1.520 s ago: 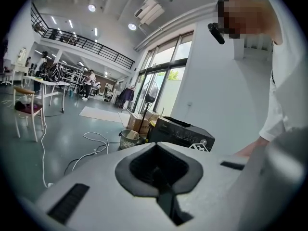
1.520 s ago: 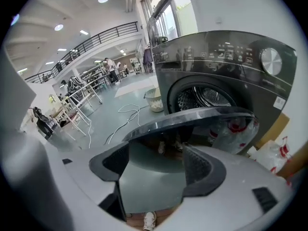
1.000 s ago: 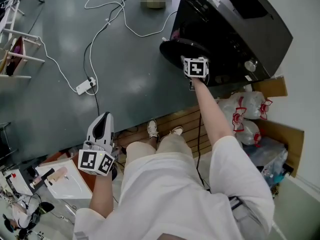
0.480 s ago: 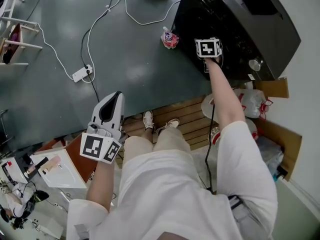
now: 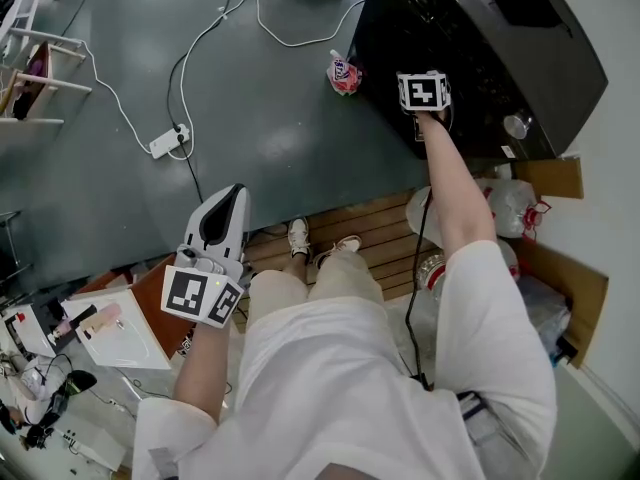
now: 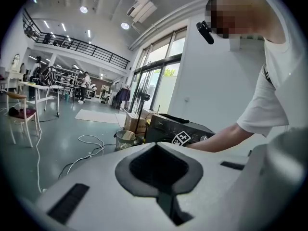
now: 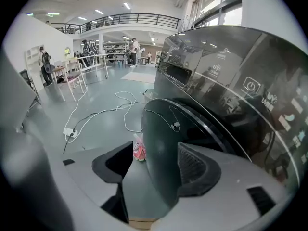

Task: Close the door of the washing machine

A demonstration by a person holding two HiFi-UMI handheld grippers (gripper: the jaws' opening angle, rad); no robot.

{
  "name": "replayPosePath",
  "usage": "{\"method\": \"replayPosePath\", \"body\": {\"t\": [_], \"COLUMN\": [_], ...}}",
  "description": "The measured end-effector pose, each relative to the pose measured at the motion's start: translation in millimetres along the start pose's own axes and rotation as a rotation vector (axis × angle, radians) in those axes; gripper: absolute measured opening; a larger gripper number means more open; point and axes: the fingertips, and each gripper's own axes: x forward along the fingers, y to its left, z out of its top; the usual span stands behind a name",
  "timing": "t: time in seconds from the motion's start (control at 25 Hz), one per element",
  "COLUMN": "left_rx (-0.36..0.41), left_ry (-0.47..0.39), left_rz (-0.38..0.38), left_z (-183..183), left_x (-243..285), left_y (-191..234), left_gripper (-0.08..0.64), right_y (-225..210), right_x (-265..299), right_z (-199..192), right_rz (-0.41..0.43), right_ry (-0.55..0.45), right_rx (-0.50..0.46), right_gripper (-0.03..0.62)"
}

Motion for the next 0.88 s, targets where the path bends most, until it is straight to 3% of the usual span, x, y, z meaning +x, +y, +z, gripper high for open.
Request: {"method": "replayPosePath", "body": {"t": [0.36, 0.56, 0.88], "left_rx": [0.028, 0.026, 0.031], "left_ry": [-0.001, 0.005, -0.058], "left_rz": [0.009, 0.017, -0.026], "left_z": [-0.3, -6.3, 16.3], "left_x": [-4.5, -17.2, -26.8], "left_y": [-22.2, -31.1, -63.3], "left_gripper": [0.003, 0.003, 0.003], "right_y": [-0.5, 8.6, 17.1], "right_x": [0.6, -16.6, -67.7], "right_z": [-2.1, 1.2, 2.1], "right_rz": [0.044, 0.05, 0.116], "right_ry": [-0.014, -0.072, -0.14], "right_rx": [-0.042, 0.059, 0.191], "right_gripper": [0.288, 0.288, 0.286]}}
